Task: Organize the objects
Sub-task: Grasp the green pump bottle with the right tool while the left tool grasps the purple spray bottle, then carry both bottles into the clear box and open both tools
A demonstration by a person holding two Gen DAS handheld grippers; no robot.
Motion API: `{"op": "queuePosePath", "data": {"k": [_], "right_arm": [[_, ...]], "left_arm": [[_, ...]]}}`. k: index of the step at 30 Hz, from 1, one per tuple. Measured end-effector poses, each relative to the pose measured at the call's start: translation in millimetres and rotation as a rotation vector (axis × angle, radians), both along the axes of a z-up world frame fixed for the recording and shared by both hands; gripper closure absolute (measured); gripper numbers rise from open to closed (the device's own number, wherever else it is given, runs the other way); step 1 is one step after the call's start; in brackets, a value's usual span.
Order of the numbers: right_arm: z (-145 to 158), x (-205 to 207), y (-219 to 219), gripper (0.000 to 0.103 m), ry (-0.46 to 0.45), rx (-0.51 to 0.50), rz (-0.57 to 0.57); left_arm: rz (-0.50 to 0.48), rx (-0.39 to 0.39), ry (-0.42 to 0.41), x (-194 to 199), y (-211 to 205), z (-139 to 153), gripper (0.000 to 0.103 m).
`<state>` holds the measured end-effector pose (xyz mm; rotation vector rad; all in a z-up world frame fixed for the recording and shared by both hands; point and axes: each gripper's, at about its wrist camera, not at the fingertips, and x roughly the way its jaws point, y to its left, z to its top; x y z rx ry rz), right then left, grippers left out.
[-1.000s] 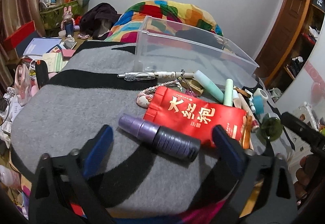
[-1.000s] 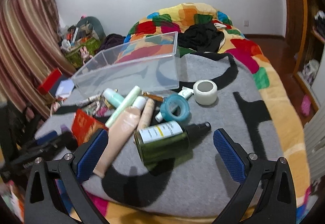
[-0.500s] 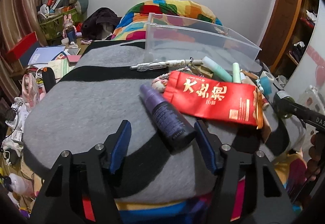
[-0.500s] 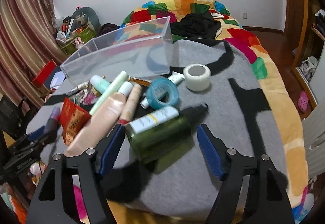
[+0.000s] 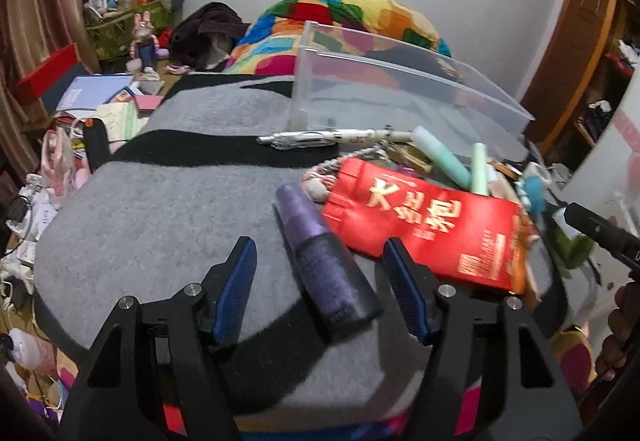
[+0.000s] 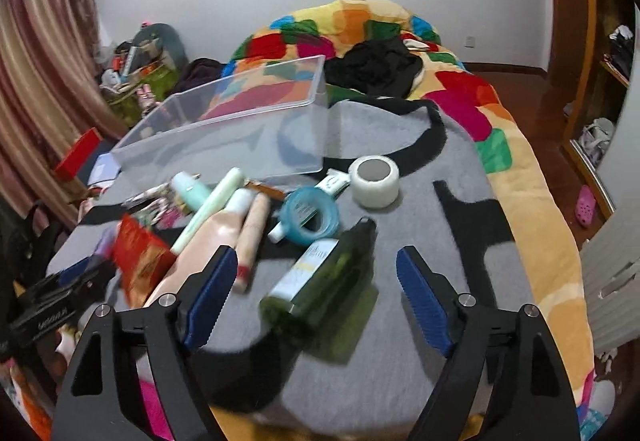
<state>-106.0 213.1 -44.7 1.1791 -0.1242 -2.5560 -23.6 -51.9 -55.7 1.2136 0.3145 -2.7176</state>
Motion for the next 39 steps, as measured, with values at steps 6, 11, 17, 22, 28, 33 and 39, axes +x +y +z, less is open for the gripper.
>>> {"op": "queuePosePath", "data": {"k": [6,11,17,22,28,33,39], "right_arm": [[-19.2,-8.9,11.5,0.063,-0.070,-0.026,-0.012],[-17.4,-0.8,15.8,0.065,-0.034,0.004,-0.006],[1.5,9.3,21.9,0.064,0.020,-0.028,0.012],[22.2,9.2,17.0,0.065,0.073,-0.050,0.030],[40.1,-4.0,0.2,0.065,0.110,-0.064,0.077],[51.5,-19.6,-16.1,0.065,0.127,-0.075,0.108],[63.1,-44.8,-32.7,0.065,0.137,-0.089,0.132]], "left_arm": [[0.002,-0.024,0.021,8.4,-3.9,-0.5,0.070],[0.010,0.002,0.031,14.2,-11.6,1.4,0.078],[0.008,0.000,0.066,16.2,-15.7,13.8,0.078],[-0.013,-0.009,0.104,11.5,-14.8,29.9,0.078],[-0.053,-0.027,0.157,3.3,-10.4,53.6,0.078],[-0.095,-0.014,0.177,-11.8,-7.0,69.2,0.078],[-0.140,-0.017,0.178,-37.8,-0.4,79.2,0.078]]}}
